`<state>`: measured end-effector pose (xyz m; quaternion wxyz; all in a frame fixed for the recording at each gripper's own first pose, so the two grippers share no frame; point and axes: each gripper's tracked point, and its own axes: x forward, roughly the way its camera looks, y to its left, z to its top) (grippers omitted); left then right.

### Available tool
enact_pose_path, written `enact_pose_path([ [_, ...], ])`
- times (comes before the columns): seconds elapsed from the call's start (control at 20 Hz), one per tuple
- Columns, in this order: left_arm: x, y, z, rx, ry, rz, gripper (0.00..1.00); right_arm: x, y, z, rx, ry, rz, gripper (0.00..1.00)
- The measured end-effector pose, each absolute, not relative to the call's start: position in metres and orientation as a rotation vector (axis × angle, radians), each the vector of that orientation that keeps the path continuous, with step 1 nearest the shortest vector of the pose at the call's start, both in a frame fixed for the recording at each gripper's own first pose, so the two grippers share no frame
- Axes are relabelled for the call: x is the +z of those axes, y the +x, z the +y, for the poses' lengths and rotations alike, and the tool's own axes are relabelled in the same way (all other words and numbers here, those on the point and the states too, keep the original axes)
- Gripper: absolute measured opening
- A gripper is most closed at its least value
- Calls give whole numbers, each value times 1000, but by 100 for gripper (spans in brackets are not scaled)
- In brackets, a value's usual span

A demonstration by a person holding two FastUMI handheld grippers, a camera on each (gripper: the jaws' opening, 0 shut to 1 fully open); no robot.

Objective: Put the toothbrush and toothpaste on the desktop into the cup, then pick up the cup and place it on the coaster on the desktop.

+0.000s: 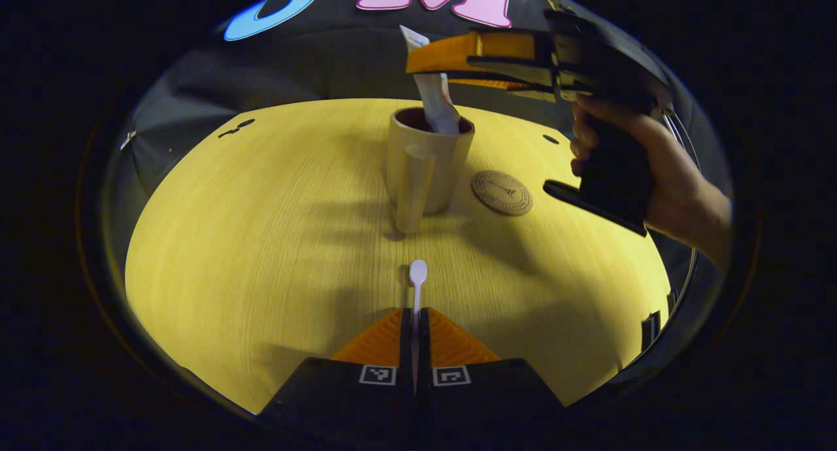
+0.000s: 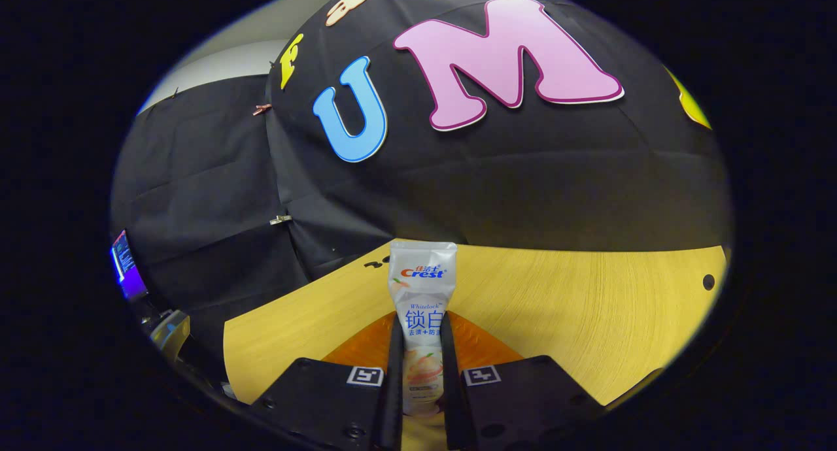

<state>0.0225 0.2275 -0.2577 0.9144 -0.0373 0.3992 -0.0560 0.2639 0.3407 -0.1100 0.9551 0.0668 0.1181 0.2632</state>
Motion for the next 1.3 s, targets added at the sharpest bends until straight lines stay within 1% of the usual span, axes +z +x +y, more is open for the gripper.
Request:
enact_pose_path([
  [0.1, -246, 25, 226, -131, -105, 793, 6, -113, 260, 337, 527, 122, 258, 31],
  [0.2, -230, 29, 225, -147, -127, 745, 6, -118, 256, 335, 521, 94, 276, 36],
  [0.25, -223, 31, 224, -152, -132, 723, 6, -117, 250, 332, 522, 79, 285, 32],
  [0.3, -215, 33, 224, -157, -137, 700, 6, -118, 246, 331, 521, 65, 295, 35],
  [0.35, -207, 35, 224, -163, -144, 677, 6, -116, 242, 330, 528, 57, 296, 48],
  [0.4, -197, 36, 224, -169, -155, 654, 6, -112, 240, 330, 527, 57, 292, 43],
  [0.45, -187, 39, 225, -172, -165, 635, 6, -108, 236, 329, 522, 60, 293, 54],
  [0.5, -178, 41, 226, -176, -175, 614, 6, -108, 234, 326, 515, 64, 296, 48],
  [0.55, -168, 44, 227, -178, -184, 594, 6, -106, 232, 325, 511, 71, 304, 69],
  [0.6, -157, 48, 227, -182, -192, 570, 6, -104, 225, 321, 504, 80, 310, 61],
  [0.65, -146, 53, 228, -186, -199, 547, 6, -101, 219, 316, 493, 92, 312, 63],
  [0.7, -136, 58, 228, -191, -207, 523, 6, -99, 213, 311, 480, 103, 317, 55],
  [0.75, -124, 64, 229, -197, -213, 499, 6, -99, 205, 305, 466, 111, 328, 64],
  [1.05, -61, 101, 238, -213, -249, 369, 6, -102, 148, 258, 357, 155, 372, 64],
  [1.3, -9, 134, 249, -217, -247, 237, 6, -118, 106, 229, 272, 194, 423, 64],
])
